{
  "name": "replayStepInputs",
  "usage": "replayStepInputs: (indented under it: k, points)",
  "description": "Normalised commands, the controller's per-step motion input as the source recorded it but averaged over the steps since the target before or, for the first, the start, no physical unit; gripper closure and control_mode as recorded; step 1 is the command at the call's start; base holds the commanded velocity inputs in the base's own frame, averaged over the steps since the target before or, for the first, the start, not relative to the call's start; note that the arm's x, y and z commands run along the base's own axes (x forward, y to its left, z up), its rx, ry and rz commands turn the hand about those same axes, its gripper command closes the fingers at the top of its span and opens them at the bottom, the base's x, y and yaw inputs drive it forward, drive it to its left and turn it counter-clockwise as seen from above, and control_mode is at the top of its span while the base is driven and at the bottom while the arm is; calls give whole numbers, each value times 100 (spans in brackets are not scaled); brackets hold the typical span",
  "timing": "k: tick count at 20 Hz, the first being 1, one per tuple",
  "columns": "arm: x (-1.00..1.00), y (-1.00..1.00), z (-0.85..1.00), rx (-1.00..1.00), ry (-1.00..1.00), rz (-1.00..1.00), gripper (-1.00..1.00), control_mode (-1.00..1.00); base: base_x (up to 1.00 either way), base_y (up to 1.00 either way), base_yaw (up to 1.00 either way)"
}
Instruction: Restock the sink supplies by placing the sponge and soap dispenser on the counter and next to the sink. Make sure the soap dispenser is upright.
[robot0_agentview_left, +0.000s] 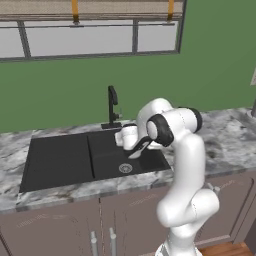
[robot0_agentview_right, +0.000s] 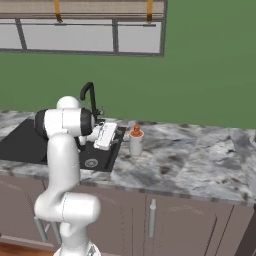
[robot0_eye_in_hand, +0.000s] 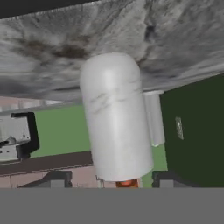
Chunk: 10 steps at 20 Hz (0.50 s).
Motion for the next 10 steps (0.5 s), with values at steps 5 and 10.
replayStepInputs:
  k: [5,10]
  points:
    - [-93,26,47,0,-23,1,-100,-100,0,0,0]
    - [-100,22,53,0,-23,0,-100,-100,0,0,0]
